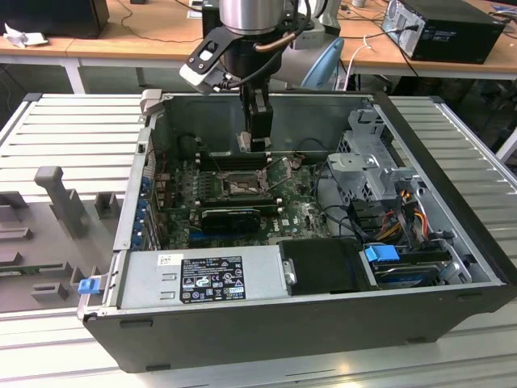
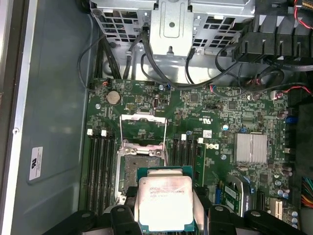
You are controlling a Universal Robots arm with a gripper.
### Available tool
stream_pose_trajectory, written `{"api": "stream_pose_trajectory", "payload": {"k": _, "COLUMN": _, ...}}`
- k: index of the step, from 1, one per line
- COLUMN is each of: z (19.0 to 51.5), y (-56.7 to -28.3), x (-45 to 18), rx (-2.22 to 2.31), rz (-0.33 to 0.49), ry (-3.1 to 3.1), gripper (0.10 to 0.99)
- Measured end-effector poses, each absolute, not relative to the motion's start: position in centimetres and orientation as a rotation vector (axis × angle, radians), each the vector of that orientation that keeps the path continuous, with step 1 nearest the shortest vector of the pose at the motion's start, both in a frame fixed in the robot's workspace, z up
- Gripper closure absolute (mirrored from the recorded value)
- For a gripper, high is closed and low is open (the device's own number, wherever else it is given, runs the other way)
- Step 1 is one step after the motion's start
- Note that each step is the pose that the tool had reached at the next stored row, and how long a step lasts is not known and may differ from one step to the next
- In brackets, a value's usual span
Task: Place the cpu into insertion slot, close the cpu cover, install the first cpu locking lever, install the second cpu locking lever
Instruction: 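Place the cpu into insertion slot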
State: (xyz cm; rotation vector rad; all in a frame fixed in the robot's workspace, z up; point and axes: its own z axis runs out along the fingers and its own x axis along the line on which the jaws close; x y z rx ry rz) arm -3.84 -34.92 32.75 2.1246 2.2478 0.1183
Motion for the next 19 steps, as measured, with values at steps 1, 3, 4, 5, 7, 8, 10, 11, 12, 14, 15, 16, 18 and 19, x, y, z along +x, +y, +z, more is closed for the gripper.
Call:
{"api": "stream_pose_trajectory", "payload": {"k": 1, "z": 32.7, "y": -34.9, "x": -3.8, "rx": 2.125, "rz": 0.118, "ry": 2.248, "gripper": 0.557}}
{"api": "stream_pose_trajectory", "payload": {"k": 3, "z": 32.5, "y": -34.9, "x": -3.8, "rx": 2.125, "rz": 0.118, "ry": 2.248, "gripper": 0.557}}
{"api": "stream_pose_trajectory", "payload": {"k": 4, "z": 32.5, "y": -34.9, "x": -3.8, "rx": 2.126, "rz": 0.118, "ry": 2.247, "gripper": 0.557}}
{"api": "stream_pose_trajectory", "payload": {"k": 5, "z": 32.4, "y": -34.9, "x": -3.8, "rx": 2.127, "rz": 0.118, "ry": 2.245, "gripper": 0.557}}
{"api": "stream_pose_trajectory", "payload": {"k": 7, "z": 32.3, "y": -34.9, "x": -3.8, "rx": 2.135, "rz": 0.118, "ry": 2.238, "gripper": 0.557}}
{"api": "stream_pose_trajectory", "payload": {"k": 8, "z": 32.2, "y": -34.9, "x": -3.8, "rx": 2.14, "rz": 0.118, "ry": 2.233, "gripper": 0.557}}
{"api": "stream_pose_trajectory", "payload": {"k": 10, "z": 32.0, "y": -34.9, "x": -3.8, "rx": 2.148, "rz": 0.116, "ry": 2.225, "gripper": 0.557}}
{"api": "stream_pose_trajectory", "payload": {"k": 11, "z": 32.0, "y": -34.9, "x": -3.8, "rx": 2.153, "rz": 0.115, "ry": 2.221, "gripper": 0.557}}
{"api": "stream_pose_trajectory", "payload": {"k": 12, "z": 31.9, "y": -34.9, "x": -3.8, "rx": 2.156, "rz": 0.114, "ry": 2.219, "gripper": 0.557}}
{"api": "stream_pose_trajectory", "payload": {"k": 14, "z": 31.7, "y": -34.9, "x": -3.8, "rx": 2.164, "rz": 0.111, "ry": 2.214, "gripper": 0.557}}
{"api": "stream_pose_trajectory", "payload": {"k": 15, "z": 31.6, "y": -34.9, "x": -3.8, "rx": 2.168, "rz": 0.11, "ry": 2.211, "gripper": 0.557}}
{"api": "stream_pose_trajectory", "payload": {"k": 16, "z": 31.6, "y": -34.9, "x": -3.8, "rx": 2.171, "rz": 0.109, "ry": 2.208, "gripper": 0.557}}
{"api": "stream_pose_trajectory", "payload": {"k": 18, "z": 31.3, "y": -34.9, "x": -3.8, "rx": 2.183, "rz": 0.1, "ry": 2.206, "gripper": 0.557}}
{"api": "stream_pose_trajectory", "payload": {"k": 19, "z": 31.2, "y": -34.9, "x": -3.8, "rx": 2.185, "rz": 0.098, "ry": 2.205, "gripper": 0.557}}
